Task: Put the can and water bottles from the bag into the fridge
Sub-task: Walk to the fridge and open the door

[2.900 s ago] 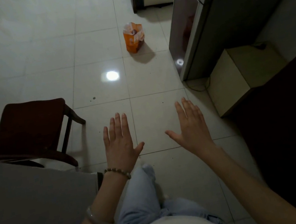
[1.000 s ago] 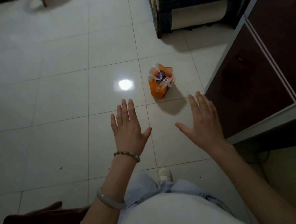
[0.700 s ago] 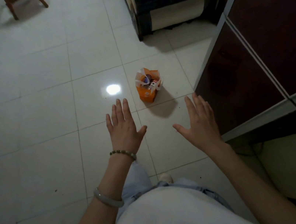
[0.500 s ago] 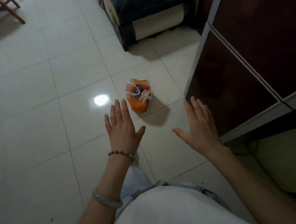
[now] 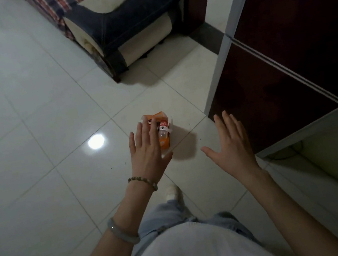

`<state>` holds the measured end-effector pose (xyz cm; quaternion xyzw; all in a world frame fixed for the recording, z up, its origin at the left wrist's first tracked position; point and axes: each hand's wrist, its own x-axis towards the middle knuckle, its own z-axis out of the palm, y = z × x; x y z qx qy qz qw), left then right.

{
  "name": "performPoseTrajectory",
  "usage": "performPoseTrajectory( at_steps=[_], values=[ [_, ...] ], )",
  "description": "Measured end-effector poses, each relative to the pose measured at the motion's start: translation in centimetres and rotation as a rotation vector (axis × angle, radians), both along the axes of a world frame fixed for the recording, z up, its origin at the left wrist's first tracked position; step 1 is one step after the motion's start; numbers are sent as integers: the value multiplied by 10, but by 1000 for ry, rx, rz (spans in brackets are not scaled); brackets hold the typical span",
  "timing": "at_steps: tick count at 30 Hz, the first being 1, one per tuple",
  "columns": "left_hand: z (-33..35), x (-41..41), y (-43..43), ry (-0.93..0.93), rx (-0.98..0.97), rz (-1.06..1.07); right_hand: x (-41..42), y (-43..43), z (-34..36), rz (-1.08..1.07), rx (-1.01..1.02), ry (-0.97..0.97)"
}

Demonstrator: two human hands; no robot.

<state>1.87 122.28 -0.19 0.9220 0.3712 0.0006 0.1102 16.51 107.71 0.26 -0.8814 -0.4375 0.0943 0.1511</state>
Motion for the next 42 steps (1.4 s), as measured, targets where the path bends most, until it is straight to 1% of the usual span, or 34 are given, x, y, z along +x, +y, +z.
performPoseTrajectory(
  at_steps=[4, 8, 12, 16, 22, 26, 34, 42],
  values=[
    [-3, -2, 40, 29, -38, -97, -12, 26, 6, -95, 13, -18],
    [1, 2, 62, -1, -60, -172, -23, 39, 11, -157, 15, -43],
    [0, 4, 72, -26, -83, -200, -29, 46, 12, -190, -8, -44],
    [0, 5, 77, -8, -80, -214, -27, 48, 14, -205, 2, -54],
    [12, 22, 76, -62, -66, -261, -20, 45, 21, -244, 9, -77],
    [19, 42, 73, -65, -51, -304, -8, 39, 30, -273, 30, -118],
    [29, 92, 50, -83, 52, -412, 21, 9, 43, -355, 66, -145],
    [36, 139, 33, -137, 71, -465, 55, -22, 49, -448, 103, -209]
  ],
)
